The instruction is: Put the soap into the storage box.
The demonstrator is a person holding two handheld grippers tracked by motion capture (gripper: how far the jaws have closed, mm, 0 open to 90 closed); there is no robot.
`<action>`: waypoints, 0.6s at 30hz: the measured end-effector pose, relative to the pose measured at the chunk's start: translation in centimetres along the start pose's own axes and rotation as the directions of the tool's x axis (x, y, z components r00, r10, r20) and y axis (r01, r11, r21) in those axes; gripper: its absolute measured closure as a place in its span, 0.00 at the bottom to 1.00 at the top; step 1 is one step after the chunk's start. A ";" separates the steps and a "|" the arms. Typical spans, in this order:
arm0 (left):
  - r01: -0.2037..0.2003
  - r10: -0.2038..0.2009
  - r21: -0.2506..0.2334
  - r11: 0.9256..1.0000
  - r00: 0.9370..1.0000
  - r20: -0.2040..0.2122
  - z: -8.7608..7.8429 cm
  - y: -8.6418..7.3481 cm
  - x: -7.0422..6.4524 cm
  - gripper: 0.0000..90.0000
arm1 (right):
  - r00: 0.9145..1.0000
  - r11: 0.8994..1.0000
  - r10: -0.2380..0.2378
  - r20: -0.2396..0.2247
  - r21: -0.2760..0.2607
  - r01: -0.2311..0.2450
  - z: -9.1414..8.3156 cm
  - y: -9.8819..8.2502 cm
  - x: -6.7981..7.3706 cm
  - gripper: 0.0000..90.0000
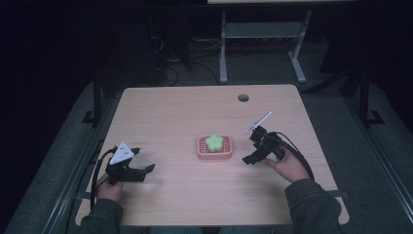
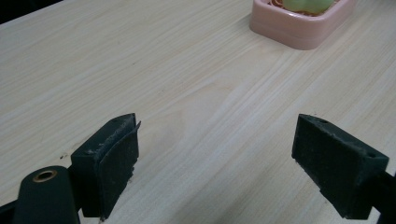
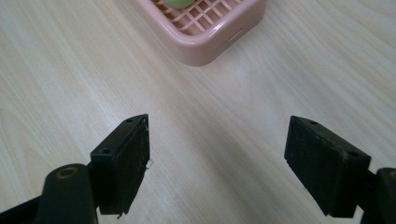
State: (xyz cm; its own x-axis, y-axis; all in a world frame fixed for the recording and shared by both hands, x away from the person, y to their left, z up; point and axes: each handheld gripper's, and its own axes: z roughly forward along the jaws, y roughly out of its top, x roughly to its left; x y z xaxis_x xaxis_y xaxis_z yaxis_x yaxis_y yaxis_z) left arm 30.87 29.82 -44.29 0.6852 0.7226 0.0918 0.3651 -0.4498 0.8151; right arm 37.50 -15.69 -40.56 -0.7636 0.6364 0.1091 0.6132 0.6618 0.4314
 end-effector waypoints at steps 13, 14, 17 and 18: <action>-0.001 0.001 0.008 1.000 1.000 0.001 0.0 0.0 0.0 0.16 | 1.000 1.000 0.022 -0.008 -0.014 -0.022 -0.1 -2.5 0.2 0.25; 0.000 0.000 0.008 1.000 1.000 0.002 0.0 0.0 0.0 0.16 | 1.000 1.000 0.024 -0.007 -0.013 -0.024 -0.1 -2.7 0.2 0.24; 0.000 0.000 0.009 1.000 1.000 0.002 0.0 0.0 -0.1 0.16 | 0.999 0.999 0.033 -0.012 -0.017 -0.033 0.0 -3.4 0.1 0.24; 0.000 0.000 0.009 1.000 1.000 0.002 0.0 0.0 -0.1 0.16 | 0.999 0.999 0.033 -0.012 -0.017 -0.033 0.0 -3.4 0.1 0.24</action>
State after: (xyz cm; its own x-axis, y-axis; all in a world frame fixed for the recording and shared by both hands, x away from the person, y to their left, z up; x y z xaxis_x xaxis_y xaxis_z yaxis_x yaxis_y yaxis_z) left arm 30.84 29.78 -44.33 0.6867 0.7213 0.0904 0.3707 -0.4544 0.8100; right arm 35.34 -17.90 -42.01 -0.7455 0.6528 0.1343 0.6344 0.6334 0.4431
